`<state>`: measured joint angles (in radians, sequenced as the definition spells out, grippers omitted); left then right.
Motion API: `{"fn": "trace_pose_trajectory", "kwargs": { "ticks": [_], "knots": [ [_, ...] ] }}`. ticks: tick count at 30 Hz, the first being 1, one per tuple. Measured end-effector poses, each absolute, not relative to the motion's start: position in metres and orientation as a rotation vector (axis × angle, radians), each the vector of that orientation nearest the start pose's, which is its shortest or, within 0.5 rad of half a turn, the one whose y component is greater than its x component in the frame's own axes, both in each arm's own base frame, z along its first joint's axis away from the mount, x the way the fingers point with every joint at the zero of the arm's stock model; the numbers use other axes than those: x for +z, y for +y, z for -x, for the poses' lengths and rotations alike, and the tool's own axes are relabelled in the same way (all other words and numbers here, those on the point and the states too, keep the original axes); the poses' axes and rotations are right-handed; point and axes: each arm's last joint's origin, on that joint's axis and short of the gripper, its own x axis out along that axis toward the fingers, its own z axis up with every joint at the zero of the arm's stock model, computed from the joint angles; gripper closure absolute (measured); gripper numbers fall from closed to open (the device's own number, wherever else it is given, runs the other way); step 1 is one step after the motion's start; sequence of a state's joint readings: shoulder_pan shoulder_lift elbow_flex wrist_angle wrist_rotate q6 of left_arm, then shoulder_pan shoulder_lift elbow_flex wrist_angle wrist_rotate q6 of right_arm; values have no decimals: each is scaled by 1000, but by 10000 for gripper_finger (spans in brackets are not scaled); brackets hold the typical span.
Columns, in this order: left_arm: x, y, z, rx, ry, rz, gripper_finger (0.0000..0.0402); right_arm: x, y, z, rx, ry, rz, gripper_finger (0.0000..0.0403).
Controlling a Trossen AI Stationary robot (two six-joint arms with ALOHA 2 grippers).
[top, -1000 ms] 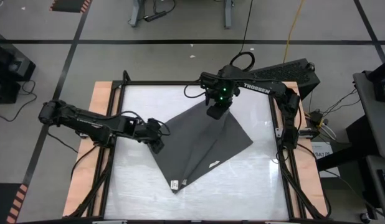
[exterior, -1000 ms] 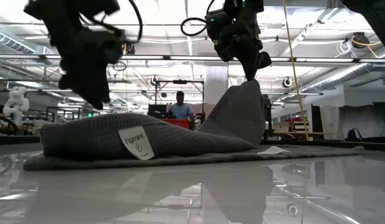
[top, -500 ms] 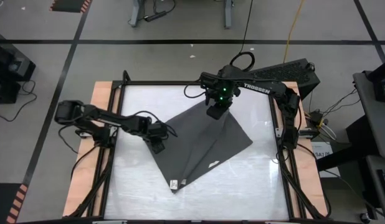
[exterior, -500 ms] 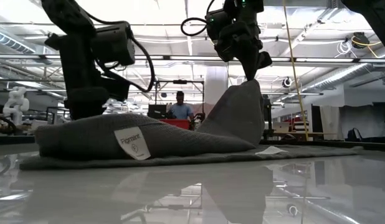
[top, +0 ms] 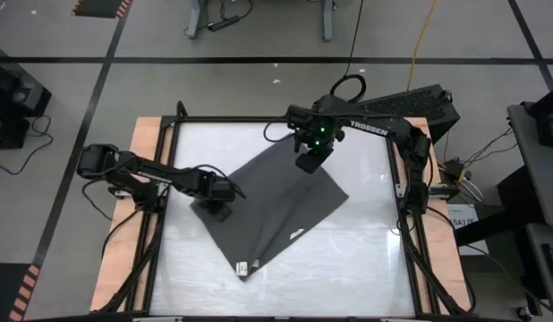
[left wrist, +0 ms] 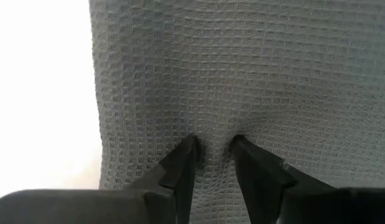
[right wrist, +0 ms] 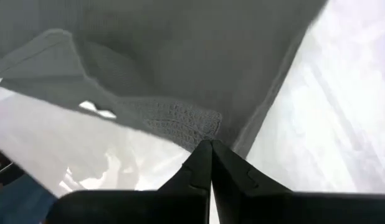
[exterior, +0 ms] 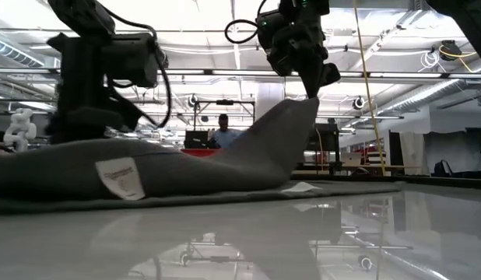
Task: Roll towel into tight, uniform cylinder
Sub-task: Roll the gray towel
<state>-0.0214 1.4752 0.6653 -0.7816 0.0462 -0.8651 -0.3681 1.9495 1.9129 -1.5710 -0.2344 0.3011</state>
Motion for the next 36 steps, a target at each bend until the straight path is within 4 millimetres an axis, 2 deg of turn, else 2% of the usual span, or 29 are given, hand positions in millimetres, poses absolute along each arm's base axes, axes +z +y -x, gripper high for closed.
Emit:
{"fn": "trace_pose_trajectory", "kwargs": {
  "ticks": [8,11,15,20,24,26,28,33,36],
  "knots": [
    [144,-27,-189,712,1573,836,286,303,-114,-343,-342,1540,-615,403],
    [152,-32,-186,694,1544,895,286,303,-111,-345,-331,1538,-564,403],
    [171,-33,-187,632,1447,892,286,303,-110,-348,-330,1513,-533,403],
    [184,-28,-193,537,1307,788,286,303,-108,-349,-325,1513,-521,403],
    [190,-21,-213,430,1102,576,286,303,-102,-349,-314,1532,-513,403],
    [186,-14,-221,431,1073,500,286,303,-99,-349,-308,1550,-507,403],
    [175,-5,-224,451,1135,479,286,303,-95,-348,-304,1568,-503,403],
    [143,2,-226,436,1309,521,286,303,-92,-349,-325,1567,-490,402],
    [132,3,-227,448,1345,521,286,303,-92,-349,-340,1566,-506,397]
  ]
}}
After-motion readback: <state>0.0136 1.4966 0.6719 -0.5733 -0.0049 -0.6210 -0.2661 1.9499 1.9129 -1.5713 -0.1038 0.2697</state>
